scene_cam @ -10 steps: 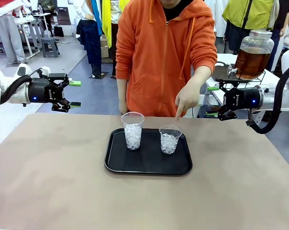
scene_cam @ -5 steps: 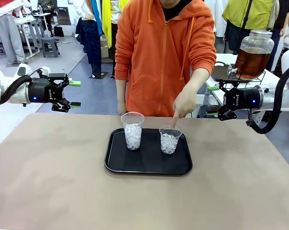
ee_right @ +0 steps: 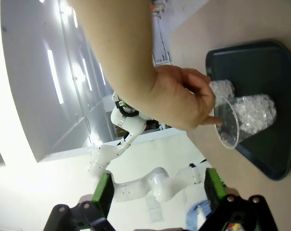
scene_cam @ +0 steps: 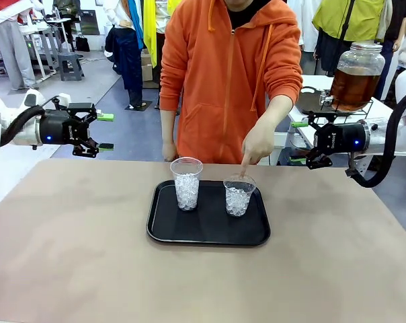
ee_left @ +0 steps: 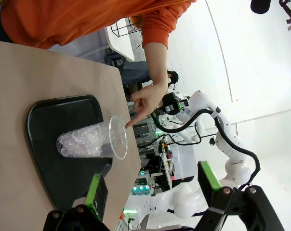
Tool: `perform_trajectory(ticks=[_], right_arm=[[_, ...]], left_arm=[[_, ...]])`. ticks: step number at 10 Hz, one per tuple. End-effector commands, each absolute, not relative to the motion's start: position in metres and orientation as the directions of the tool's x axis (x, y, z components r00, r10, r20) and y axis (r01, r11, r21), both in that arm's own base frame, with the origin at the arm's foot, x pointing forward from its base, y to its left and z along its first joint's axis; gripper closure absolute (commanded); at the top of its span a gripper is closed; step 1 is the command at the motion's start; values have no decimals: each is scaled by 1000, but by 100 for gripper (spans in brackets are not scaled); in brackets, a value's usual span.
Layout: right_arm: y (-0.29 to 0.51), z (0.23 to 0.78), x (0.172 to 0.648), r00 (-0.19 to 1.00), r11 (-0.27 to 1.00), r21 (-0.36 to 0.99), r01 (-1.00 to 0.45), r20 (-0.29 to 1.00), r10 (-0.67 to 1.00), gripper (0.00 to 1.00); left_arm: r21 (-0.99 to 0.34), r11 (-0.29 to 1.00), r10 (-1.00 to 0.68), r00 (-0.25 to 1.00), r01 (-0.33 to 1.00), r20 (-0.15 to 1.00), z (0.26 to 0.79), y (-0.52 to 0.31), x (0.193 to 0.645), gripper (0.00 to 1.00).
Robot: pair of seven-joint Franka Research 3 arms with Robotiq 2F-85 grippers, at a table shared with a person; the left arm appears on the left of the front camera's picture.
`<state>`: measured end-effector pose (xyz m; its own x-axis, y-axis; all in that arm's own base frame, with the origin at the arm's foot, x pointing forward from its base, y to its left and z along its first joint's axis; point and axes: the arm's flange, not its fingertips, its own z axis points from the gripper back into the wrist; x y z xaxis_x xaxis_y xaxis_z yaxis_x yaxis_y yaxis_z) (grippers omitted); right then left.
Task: Pour the drink into the iced cup.
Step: Pick up the iced cup indicated by the human and present it to them.
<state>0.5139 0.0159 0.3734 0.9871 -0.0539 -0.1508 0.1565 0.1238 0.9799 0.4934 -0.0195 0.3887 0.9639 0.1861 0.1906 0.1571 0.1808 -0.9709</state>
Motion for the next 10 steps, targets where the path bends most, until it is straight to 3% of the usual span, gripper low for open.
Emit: perform_trajectory(ticks=[1,3,5,7,8,10], right_arm=[[15,375,499,984,65,983,-172,175,-43,0],[12,368,484,889,-2,889,-457,457,-24,0],[9,357,477,775,30,775,-632,632,9,0],[3,356,475,763,120,755,-644,646,32,0],[12,362,480,786,42,785,-618,619,10,0],[12,362,480,786,42,785,-618,619,10,0]], left_arm=[[-970,172,182,962,173,204,390,-19,493,0],[-970,172,182,962,173,204,390,-19,493,0],[-970,172,182,962,173,204,390,-19,493,0],[-970,172,182,962,173,204,390,-19,493,0],[-970,172,182,962,173,204,390,-19,493,0],[-970,172,182,962,173,204,390,-19,493,0]])
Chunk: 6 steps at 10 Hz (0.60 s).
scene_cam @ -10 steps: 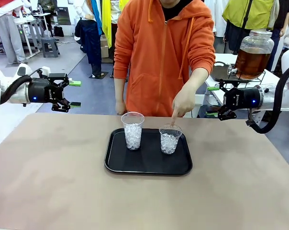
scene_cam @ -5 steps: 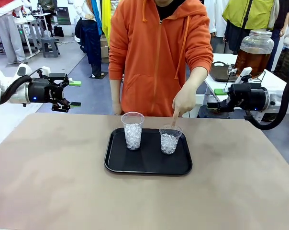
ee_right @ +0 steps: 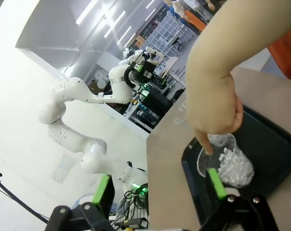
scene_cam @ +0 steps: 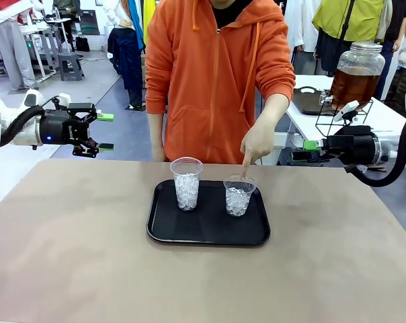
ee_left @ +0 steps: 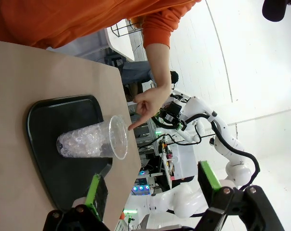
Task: Pour the drink into the iced cup.
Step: Pick up the iced cup indicated by the human and present it to them.
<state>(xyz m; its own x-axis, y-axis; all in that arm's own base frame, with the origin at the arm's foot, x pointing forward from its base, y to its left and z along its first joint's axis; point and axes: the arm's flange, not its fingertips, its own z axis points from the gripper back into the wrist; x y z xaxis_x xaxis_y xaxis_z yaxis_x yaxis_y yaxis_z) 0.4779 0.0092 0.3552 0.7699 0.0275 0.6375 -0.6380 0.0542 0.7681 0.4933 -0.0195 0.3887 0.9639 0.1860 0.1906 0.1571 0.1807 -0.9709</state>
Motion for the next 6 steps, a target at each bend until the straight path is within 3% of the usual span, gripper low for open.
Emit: perform_trajectory(ticks=[1,2,3,4,6], right_arm=[[12,362,480,786,42,785,-618,619,10,0],[9,355,478,770,54,768,-638,638,27,0],[16,355,479,654,17,654,-756,756,18,0],[18,344,481,524,57,523,-850,851,1,0],[21,321,482,339,63,340,-938,940,-18,0]], left_arm=[[-970,172,182,962,173,204,390,-19,493,0],[-970,172,182,962,173,204,390,-19,493,0],[-970,172,182,962,173,204,390,-19,493,0],[-970,172,182,962,173,204,390,-19,493,0],[-970,172,182,962,173,204,390,-19,493,0]])
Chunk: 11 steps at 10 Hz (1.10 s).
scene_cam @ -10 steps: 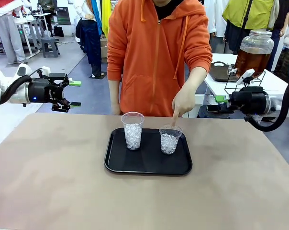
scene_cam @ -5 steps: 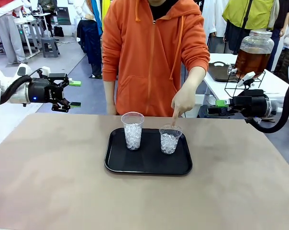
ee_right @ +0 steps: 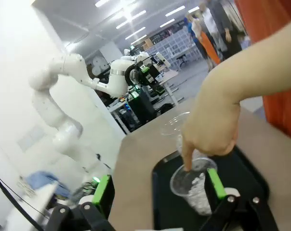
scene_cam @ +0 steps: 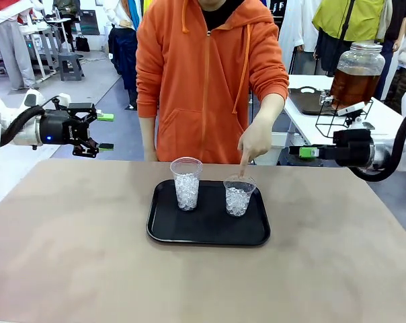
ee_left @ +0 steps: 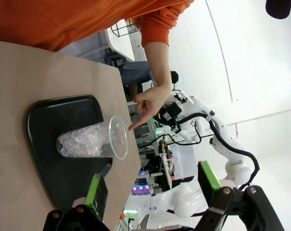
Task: Pour the drink into the iced cup.
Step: Pick up the iced cup indicated by the human and present it to them.
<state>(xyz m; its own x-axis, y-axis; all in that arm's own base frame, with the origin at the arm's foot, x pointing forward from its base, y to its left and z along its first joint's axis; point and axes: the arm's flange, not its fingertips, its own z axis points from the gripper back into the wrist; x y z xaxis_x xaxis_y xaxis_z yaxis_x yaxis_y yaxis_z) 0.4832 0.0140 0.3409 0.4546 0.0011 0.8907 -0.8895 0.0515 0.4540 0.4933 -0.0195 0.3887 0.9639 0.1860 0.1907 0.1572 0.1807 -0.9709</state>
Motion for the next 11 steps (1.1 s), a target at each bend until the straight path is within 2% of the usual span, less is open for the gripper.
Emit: perform_trajectory(ticks=[1,3,5,6,8,11], right_arm=[[24,311,481,246,76,246,-966,969,-11,0],[28,295,478,87,83,84,-993,995,37,0],[29,283,481,17,104,9,-995,997,72,0],[29,278,484,4,127,-7,-992,996,84,0],[27,272,487,42,119,32,-992,995,85,0],[21,277,483,33,90,25,-996,996,89,0]], left_arm=[[-970,172,182,962,173,204,390,-19,493,0],[-970,172,182,962,173,204,390,-19,493,0],[-970,172,182,962,173,204,390,-19,493,0],[-970,172,182,962,173,204,390,-19,493,0],[-970,172,182,962,173,204,390,-19,493,0],[-970,172,182,962,173,204,390,-19,493,0]])
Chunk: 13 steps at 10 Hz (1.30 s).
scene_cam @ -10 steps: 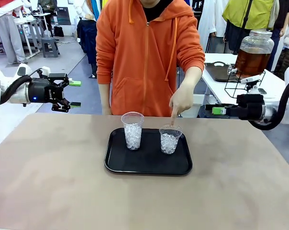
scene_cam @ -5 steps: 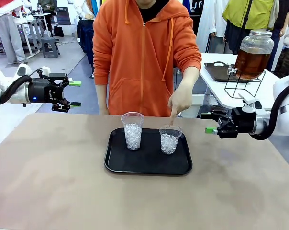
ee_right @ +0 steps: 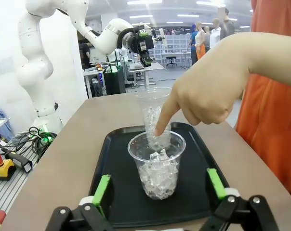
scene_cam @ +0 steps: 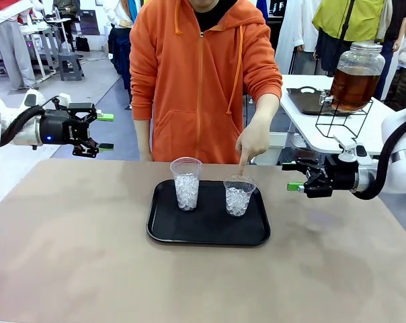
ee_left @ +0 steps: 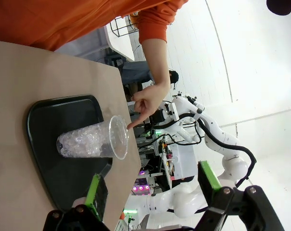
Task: Pour the drink into the iced cup.
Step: Pick up the iced cup indicated by the human and present it to them.
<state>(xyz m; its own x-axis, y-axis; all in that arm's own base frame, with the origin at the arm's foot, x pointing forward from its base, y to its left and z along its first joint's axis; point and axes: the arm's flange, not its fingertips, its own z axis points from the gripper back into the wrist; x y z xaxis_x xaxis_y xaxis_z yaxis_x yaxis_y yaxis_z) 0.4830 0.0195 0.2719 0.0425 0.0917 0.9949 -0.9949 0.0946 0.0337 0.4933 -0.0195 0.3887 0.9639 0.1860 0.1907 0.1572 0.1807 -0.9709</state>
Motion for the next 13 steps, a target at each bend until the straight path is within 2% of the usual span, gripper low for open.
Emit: perform_trajectory(ticks=[1,13], right_arm=[[21,277,483,33,90,25,-996,996,89,0],[84,209,489,70,66,66,-996,996,61,0]], left_arm=[[-970,172,182,962,173,204,390,-19,493,0],[-970,172,182,962,173,204,390,-19,493,0]])
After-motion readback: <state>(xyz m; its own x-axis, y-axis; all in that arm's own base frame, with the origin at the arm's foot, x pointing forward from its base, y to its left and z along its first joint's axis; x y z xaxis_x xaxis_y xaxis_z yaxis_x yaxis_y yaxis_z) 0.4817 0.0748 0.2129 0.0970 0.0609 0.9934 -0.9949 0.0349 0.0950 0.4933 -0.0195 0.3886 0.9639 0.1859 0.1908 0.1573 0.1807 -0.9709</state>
